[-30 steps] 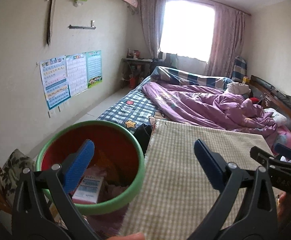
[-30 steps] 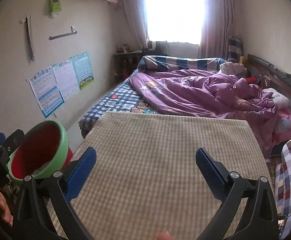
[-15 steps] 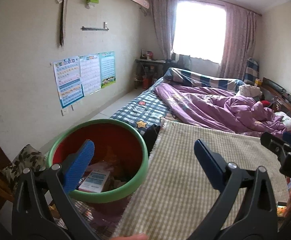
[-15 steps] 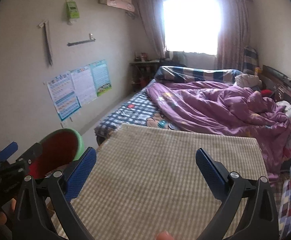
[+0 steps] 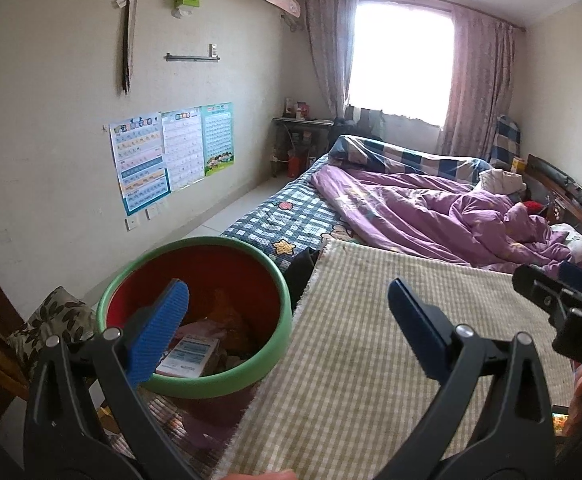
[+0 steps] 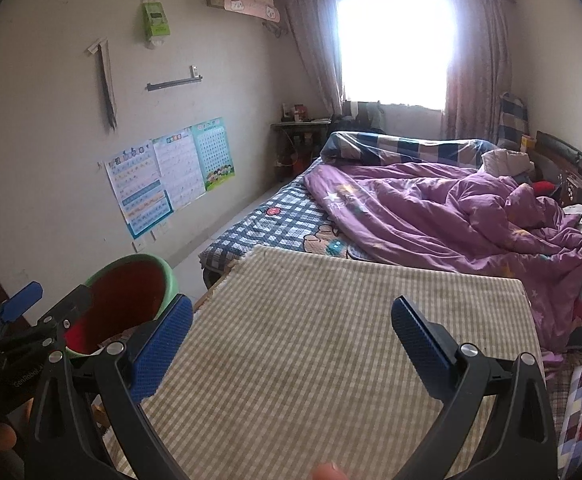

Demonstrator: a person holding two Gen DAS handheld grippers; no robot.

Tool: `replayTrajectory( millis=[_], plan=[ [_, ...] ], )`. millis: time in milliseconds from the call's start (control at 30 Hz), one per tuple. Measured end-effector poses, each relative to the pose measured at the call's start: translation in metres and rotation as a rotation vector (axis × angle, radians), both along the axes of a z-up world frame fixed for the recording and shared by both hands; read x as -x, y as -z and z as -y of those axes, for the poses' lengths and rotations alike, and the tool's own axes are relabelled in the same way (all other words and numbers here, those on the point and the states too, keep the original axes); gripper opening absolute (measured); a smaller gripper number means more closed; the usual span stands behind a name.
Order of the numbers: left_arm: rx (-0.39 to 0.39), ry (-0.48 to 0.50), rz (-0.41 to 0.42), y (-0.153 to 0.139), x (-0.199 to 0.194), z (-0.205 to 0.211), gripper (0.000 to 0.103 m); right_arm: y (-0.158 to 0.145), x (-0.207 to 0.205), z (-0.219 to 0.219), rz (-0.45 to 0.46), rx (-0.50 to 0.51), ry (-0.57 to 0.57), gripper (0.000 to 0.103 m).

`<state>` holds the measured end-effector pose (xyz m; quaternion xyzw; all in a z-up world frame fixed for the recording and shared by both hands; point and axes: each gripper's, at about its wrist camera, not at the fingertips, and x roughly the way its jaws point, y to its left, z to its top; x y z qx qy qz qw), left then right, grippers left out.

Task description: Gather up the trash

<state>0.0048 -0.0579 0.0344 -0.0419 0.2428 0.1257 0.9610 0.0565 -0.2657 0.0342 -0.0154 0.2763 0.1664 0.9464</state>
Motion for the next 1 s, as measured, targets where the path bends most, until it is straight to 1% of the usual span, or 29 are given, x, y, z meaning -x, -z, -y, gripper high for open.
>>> replayTrajectory(
  millis=[533,700,767,833,933,967,1000],
  plan=[
    [-0.001,0.026,-0.012,0.003,-0.006,0.002,0.098,0.003,-0.004,0.004,-0.014,-0.002,0.016,0.096],
    [0.013,0.044,-0.021,0.005,-0.01,0.002,0.098,0.005,-0.005,0.007,-0.016,-0.001,0.03,0.096],
    [0.025,0.062,-0.037,0.01,-0.013,0.004,0.098,0.01,-0.007,0.009,-0.029,-0.001,0.04,0.096],
    [0.036,0.093,-0.069,0.021,-0.02,0.008,0.098,0.02,-0.011,0.014,-0.059,-0.005,0.059,0.096],
    [0.053,0.143,-0.19,0.059,-0.037,0.02,0.098,0.053,-0.024,0.029,-0.124,0.023,0.131,0.096],
    [0.056,0.158,-0.214,0.069,-0.039,0.023,0.098,0.071,-0.033,0.039,-0.157,0.041,0.174,0.096],
    [0.057,0.173,-0.246,0.083,-0.043,0.027,0.098,0.082,-0.038,0.044,-0.172,0.052,0.199,0.096]
  ],
)
